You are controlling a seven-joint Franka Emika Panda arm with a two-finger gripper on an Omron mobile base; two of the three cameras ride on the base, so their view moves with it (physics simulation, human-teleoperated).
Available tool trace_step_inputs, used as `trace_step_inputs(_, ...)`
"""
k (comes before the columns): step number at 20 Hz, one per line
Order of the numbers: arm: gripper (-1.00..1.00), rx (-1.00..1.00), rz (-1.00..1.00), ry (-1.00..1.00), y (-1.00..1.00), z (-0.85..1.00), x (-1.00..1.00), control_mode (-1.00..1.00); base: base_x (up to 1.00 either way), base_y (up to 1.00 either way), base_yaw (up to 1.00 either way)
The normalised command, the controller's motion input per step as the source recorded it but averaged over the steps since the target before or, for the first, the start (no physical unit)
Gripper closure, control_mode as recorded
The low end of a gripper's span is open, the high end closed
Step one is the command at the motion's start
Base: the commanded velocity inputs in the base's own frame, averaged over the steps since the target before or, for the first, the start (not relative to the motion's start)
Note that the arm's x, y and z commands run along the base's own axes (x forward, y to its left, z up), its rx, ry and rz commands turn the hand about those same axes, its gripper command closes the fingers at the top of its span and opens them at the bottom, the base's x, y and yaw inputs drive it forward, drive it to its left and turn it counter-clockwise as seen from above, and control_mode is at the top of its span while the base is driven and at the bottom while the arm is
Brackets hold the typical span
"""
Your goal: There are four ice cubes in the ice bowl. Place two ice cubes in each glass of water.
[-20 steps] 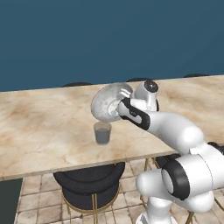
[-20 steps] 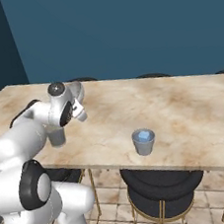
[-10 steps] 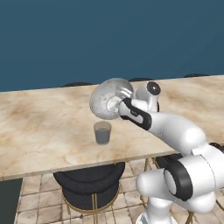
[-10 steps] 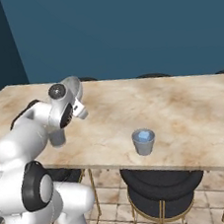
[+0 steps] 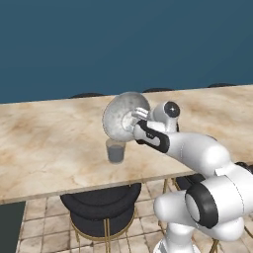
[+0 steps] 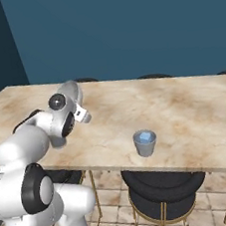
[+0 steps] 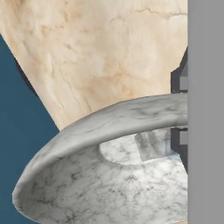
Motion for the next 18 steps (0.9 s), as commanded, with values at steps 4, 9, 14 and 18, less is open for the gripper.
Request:
trace_step_inputs(4, 1.00, -0.11, 0.00, 0.00, 0.00, 0.00, 0.01, -1.00, 0.00, 0.00, 0.00)
trace_step_inputs(9, 1.00, -0.04, 0.00, -0.02, 0.00, 0.00, 0.00, -1.00, 0.00, 0.00, 0.00)
trace_step_inputs(14, 1.00, 0.00, 0.00, -0.07, 0.00, 0.11, 0.00, -1.00, 0.00, 0.00, 0.00)
trace_step_inputs(18, 1.00, 0.00, 0.00, -0.14, 0.00, 0.22, 0.00, -1.00, 0.00, 0.00, 0.00)
